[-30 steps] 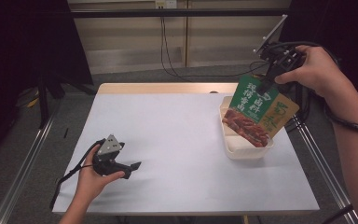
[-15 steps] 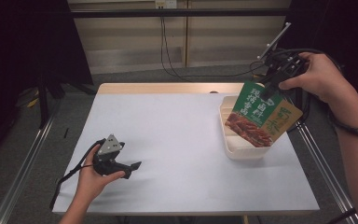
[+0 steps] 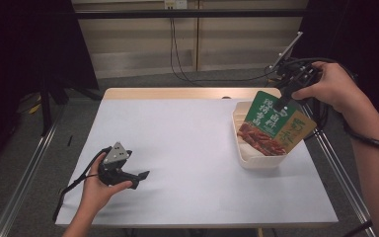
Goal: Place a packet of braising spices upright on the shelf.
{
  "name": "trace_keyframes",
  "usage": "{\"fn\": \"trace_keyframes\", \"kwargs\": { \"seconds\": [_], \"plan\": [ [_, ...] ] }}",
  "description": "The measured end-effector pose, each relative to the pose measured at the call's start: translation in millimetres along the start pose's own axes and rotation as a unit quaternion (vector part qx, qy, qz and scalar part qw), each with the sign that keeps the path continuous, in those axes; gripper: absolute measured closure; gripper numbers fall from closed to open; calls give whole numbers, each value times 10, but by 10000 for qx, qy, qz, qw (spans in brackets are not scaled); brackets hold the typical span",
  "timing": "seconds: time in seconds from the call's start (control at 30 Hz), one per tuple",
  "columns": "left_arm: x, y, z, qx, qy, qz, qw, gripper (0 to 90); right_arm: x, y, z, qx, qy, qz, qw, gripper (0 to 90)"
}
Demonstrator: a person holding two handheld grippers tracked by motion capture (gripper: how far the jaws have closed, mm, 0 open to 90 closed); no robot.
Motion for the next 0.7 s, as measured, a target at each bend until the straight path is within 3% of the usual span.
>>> {"fn": "trace_keyframes", "kwargs": {
  "seconds": [0.7],
  "plan": [
    [-1, 11, 7, 63, -9, 10, 10000, 69, -30, 145, 16, -26, 16, -93, 10000, 900]
  ]
}}
Point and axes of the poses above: each handheld gripper's, and its own axes: y roughly forward along the jaws, x roughly out of its underside, z roughly to its right, the point moved 6 cm from there along y, roughly forward along the jaws, and after that the axes turned 10 degrees about -z, right-handed, at the moved point
